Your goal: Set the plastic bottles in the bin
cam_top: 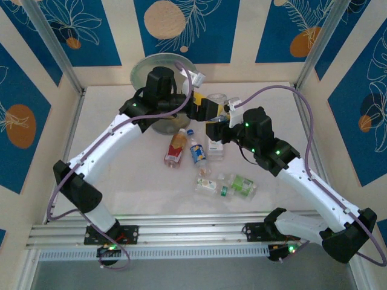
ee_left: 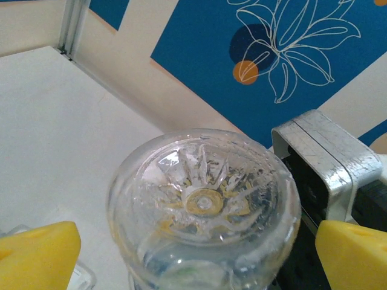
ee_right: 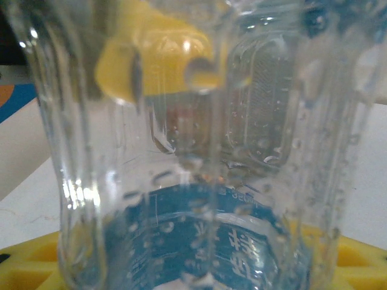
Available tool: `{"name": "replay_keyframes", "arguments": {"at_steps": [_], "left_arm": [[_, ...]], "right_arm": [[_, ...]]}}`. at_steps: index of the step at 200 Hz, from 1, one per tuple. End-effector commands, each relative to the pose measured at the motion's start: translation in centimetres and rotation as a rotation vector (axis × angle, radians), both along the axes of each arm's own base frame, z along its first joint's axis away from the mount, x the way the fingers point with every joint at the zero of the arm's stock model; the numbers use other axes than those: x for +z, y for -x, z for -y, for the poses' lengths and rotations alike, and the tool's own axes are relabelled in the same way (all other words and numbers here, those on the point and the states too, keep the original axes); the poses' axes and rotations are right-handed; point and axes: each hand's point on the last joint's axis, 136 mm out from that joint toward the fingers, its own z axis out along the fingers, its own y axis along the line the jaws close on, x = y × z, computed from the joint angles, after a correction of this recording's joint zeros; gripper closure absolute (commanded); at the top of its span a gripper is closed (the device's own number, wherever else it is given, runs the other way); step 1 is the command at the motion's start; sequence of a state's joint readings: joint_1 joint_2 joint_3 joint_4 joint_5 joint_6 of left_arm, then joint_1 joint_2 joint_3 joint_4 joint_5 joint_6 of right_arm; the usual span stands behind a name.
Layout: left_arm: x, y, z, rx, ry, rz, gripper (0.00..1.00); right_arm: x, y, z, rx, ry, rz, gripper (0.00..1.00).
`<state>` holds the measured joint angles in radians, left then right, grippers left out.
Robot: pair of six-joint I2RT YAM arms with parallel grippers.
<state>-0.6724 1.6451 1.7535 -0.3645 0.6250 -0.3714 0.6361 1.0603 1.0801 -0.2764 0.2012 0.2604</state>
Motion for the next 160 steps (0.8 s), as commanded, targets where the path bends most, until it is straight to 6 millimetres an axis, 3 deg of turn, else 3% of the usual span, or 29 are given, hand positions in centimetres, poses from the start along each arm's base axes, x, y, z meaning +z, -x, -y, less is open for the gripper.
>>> {"name": "replay_keyframes", "arguments": {"at_steps": [1, 27, 77, 98, 160], "left_arm": [[1.3, 0.9, 1.0, -0.067, 0.043, 0.015, 0.01], [1.3, 1.0, 1.3, -0.087, 0.059, 0.002, 0.04], [1.5, 1.0, 1.1, -0.077, 0.063, 0.005, 0.37], [1.8, 0.9, 0.9, -0.059, 0.065, 0.022, 0.43], [3.9, -2.1, -2.4, 0.208, 0.032, 0.183, 0.64]], "right_arm": [[2.6, 0.4, -0.7, 0.037, -0.044, 0.066, 0.44], [2.9, 0.5, -0.8, 0.039, -0.055, 0.072, 0.44], [3.0, 0.4, -0.8, 0.033, -0.055, 0.073, 0.43], [2.8, 0.2, -0.4, 0.005, -0.044, 0.062, 0.39], [2.8, 0.0, 1.7, -0.103, -0.013, 0.032, 0.04]]}}
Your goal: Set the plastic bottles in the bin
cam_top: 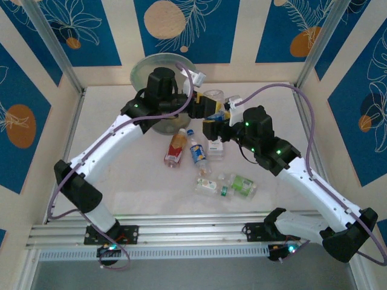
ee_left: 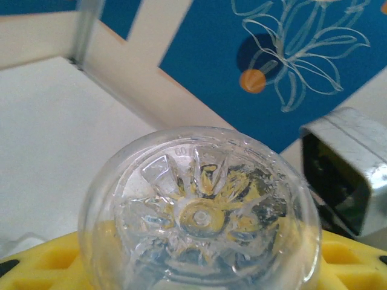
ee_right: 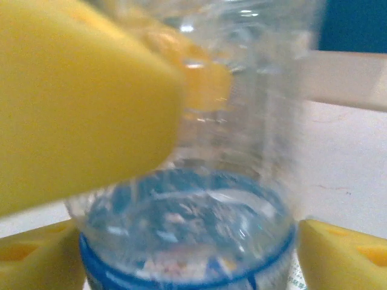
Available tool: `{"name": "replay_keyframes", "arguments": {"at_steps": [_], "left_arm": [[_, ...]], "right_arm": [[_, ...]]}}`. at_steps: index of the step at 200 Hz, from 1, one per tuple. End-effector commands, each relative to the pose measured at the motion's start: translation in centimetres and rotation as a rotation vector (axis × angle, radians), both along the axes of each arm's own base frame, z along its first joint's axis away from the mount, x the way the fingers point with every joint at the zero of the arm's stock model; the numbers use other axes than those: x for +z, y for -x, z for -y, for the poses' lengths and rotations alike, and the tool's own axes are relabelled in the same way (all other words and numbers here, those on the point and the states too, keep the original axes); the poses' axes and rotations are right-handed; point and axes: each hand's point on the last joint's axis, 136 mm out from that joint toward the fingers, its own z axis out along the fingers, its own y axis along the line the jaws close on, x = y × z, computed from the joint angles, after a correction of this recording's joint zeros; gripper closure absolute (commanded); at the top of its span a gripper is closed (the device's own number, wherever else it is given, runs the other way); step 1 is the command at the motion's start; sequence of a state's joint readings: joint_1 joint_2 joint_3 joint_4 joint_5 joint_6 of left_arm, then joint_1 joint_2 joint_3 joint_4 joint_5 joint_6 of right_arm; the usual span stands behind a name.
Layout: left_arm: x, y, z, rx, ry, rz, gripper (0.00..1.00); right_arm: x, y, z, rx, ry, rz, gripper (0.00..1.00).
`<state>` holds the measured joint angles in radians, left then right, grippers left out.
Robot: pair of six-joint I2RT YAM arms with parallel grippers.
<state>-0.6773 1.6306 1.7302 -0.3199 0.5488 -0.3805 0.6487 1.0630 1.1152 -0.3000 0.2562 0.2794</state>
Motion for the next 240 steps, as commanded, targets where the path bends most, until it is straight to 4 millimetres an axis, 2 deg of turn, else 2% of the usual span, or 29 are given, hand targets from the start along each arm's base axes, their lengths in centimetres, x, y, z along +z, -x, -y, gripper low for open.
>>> {"name": "replay_keyframes", "arguments": {"at_steps": [1, 8, 35, 59, 96, 132, 160, 183, 215, 240], "left_arm": [[3.6, -1.1, -2.2, 0.143, 0.024, 0.151, 0.64], [4.1, -1.5, -2.7, 0.171, 0.023, 0.171, 0.65], [5.3, -3.4, -4.6, 0.286, 0.006, 0.221, 0.65], [6.9, -5.7, -7.2, 0.404, 0.000, 0.270, 0.65], [9.4, -10.3, -12.3, 0.589, 0.028, 0.318, 0.65], [10.2, -14.9, -16.3, 0.738, 0.014, 0.330, 0.65], [9.3, -17.5, -17.6, 0.797, -0.063, 0.329, 0.64], [8.0, -19.1, -17.5, 0.805, -0.117, 0.321, 0.64], [4.5, -20.9, -16.2, 0.763, -0.170, 0.249, 0.64], [2.0, -22.0, -16.2, 0.774, -0.216, 0.210, 0.64]], "right_arm": [[1.8, 0.2, 1.3, -0.059, -0.008, 0.025, 0.03], [2.0, 0.3, 1.5, -0.066, -0.010, 0.026, 0.00], [2.7, 0.7, 2.4, -0.092, -0.023, 0.029, 0.01], [3.3, 1.1, 3.5, -0.136, -0.041, 0.022, 0.01], [3.2, 1.8, 5.7, -0.230, -0.043, -0.031, 0.01], [2.5, 2.7, 8.0, -0.320, -0.050, -0.084, 0.01], [2.1, 3.4, 9.5, -0.368, -0.046, -0.107, 0.01], [1.9, 3.9, 10.2, -0.381, -0.056, -0.113, 0.01], [1.3, 4.2, 10.6, -0.389, -0.072, -0.124, 0.01], [0.7, 4.2, 10.5, -0.386, -0.068, -0.141, 0.01]]}}
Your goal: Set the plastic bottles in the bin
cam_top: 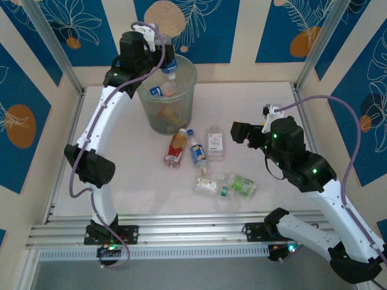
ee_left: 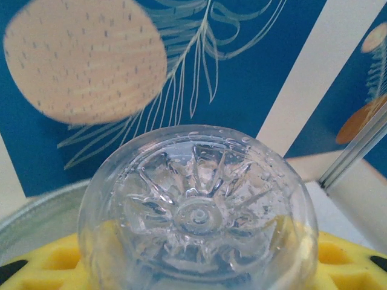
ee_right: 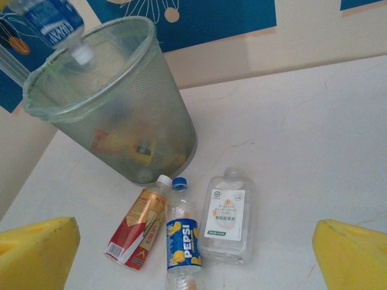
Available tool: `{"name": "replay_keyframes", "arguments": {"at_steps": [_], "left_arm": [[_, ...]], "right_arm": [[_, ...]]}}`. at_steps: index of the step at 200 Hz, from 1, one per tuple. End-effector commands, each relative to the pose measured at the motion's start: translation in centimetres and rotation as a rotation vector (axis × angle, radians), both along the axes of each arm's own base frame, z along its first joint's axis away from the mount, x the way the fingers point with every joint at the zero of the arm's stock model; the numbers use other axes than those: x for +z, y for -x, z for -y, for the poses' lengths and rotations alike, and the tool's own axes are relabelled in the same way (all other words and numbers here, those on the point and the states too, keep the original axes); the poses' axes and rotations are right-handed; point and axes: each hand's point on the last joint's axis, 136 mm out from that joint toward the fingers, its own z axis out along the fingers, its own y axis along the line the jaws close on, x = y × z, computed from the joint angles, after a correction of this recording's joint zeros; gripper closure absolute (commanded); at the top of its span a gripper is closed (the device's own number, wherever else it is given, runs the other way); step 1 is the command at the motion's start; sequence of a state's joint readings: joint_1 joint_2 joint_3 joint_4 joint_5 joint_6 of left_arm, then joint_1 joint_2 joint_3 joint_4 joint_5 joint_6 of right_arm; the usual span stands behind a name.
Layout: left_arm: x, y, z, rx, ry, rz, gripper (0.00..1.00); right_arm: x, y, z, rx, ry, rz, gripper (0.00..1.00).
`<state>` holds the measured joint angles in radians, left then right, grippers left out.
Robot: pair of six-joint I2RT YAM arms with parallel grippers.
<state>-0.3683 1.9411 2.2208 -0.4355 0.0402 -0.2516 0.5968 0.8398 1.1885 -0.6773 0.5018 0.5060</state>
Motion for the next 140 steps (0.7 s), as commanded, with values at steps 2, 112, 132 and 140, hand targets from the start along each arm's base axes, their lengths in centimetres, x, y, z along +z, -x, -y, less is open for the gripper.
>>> {"name": "replay_keyframes", "arguments": {"at_steps": [2, 112, 132, 140], "left_arm": [[-1.3, -0.7, -0.4, 0.019, -0.039, -0.029, 0.64], [-12.6, -0.9, -1.6, 0.093, -0.239, -0.234, 0.64], [-14.7, -0.4, -2.6, 0.128, -0.297, -0.265, 0.65], [-15.7, -0.1, -2.9, 0.133, -0.316, -0.281, 0.65]], "right_arm": [[-1.0, 0.1, 0.4, -0.023, -0.004, -0.029, 0.01], [-1.2, -0.3, 0.0, -0.011, -0.012, -0.024, 0.01], [-1.2, -0.3, 0.1, -0.013, -0.012, -0.020, 0.01], [-1.2, -0.3, 0.2, -0.019, -0.011, -0.020, 0.01]]}}
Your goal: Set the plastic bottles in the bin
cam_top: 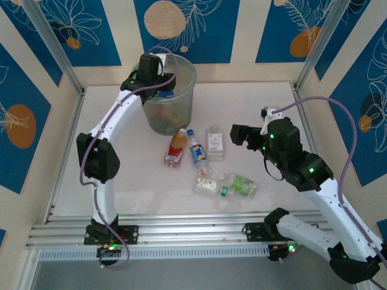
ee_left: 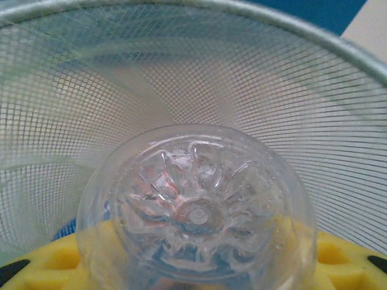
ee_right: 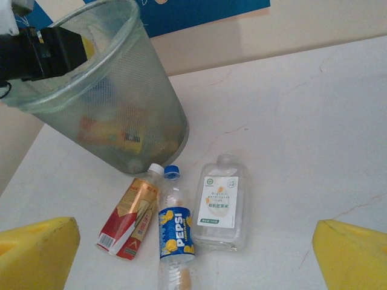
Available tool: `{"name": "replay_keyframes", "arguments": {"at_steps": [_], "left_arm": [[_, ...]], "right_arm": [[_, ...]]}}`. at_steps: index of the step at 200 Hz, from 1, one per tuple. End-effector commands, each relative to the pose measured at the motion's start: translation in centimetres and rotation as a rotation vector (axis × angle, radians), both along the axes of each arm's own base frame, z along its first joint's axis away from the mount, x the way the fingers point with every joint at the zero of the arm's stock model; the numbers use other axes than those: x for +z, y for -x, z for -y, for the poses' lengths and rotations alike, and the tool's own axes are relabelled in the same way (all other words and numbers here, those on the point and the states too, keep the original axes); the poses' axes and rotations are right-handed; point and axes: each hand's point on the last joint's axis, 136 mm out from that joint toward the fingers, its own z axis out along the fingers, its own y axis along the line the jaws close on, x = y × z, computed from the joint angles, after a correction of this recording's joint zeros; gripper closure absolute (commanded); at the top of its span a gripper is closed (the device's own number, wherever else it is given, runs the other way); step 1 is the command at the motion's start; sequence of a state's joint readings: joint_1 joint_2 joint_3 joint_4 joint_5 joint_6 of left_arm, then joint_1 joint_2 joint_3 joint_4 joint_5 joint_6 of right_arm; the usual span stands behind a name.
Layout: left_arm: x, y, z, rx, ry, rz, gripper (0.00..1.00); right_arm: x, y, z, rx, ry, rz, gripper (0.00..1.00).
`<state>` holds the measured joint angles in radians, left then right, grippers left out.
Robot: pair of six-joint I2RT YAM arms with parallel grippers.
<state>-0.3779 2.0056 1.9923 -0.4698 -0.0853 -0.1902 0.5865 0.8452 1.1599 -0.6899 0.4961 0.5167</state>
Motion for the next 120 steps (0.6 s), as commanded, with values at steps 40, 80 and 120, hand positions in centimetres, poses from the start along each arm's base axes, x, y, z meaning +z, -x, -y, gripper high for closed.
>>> {"name": "replay_keyframes", "arguments": {"at_steps": [40, 80, 120], "left_arm": [[-4.5, 2.5, -3.2, 0.078, -0.163, -0.068, 0.65], [-5.4, 1.9, -2.5, 0.070, -0.134, -0.067, 0.65], [-2.3, 0.1, -1.5, 0.069, -0.074, -0.008, 0.64]], "right_arm": [[0.7, -0.3, 0.1, -0.013, -0.037, 0.038, 0.01], [0.9, -0.3, 0.1, -0.008, -0.040, 0.043, 0.01], [1.0, 0.1, 0.4, -0.014, -0.038, 0.043, 0.01]]}}
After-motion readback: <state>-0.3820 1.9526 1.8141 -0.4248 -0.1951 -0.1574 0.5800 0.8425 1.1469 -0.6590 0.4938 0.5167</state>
